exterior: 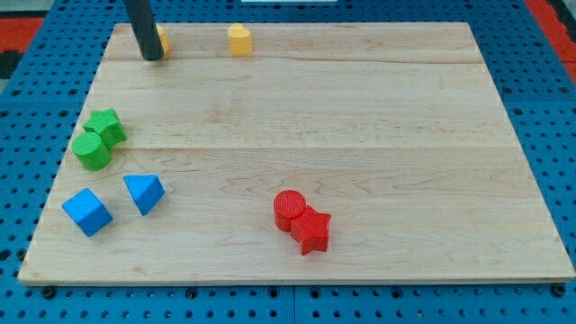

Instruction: Slide the yellow blocks to the top left side of the board

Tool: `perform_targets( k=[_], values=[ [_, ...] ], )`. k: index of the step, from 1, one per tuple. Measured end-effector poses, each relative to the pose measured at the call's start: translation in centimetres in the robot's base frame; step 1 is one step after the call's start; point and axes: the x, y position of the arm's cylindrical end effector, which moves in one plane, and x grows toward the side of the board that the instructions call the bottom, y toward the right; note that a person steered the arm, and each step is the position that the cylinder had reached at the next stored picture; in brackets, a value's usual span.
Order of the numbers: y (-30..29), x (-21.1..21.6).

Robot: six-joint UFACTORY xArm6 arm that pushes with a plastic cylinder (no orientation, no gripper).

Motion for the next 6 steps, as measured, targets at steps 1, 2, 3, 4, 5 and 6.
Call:
perform_targets(
  k=[1,2,3,4,5,6],
  values=[
    [12.2,1.6],
    [20.3,-1.4],
    [15.5,-3.5],
    [6.5,-3.6],
    [2.6,-3.6],
    [7.8,-3.7]
  ],
)
